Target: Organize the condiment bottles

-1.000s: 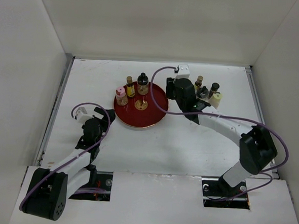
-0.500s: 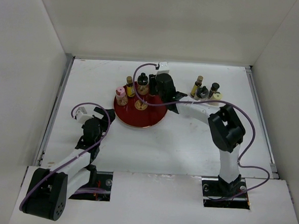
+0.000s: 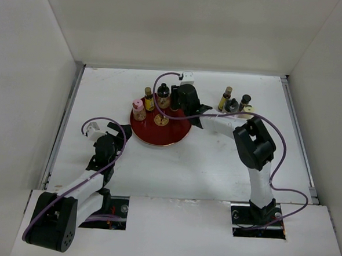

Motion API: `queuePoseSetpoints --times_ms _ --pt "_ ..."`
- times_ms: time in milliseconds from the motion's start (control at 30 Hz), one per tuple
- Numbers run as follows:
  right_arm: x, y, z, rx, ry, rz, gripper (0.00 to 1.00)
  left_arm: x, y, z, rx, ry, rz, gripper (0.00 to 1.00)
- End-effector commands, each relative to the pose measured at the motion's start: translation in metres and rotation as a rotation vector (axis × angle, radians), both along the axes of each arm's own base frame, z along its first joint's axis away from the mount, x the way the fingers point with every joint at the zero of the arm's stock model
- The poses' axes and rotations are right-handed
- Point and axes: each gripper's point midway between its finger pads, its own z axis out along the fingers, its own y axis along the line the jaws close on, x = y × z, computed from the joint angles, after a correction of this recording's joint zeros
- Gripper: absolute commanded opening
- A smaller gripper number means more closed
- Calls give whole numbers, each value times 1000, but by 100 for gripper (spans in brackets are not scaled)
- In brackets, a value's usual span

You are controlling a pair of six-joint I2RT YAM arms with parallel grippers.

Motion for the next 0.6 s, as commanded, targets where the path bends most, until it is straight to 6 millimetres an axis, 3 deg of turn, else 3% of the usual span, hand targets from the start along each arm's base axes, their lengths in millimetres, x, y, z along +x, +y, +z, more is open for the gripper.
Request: queuePoseSetpoints --times_ms 0,200,400,500,567 --pt "15 6 29 56 -75 -22 49 9 -3 21 -18 -68 -2 100" --pt "10 10 29 68 -69 -9 75 9 -3 23 -16 -75 -1 100" --pt "-8 -4 86 144 -143 -12 78 9 -3 25 -18 -80 -4 100" --pt "-28 -27 118 181 -191 -28 78 9 -3 22 -20 -69 -6 100" --pt "-44 -51 125 192 -207 -58 78 9 -4 23 -24 -73 -12 100"
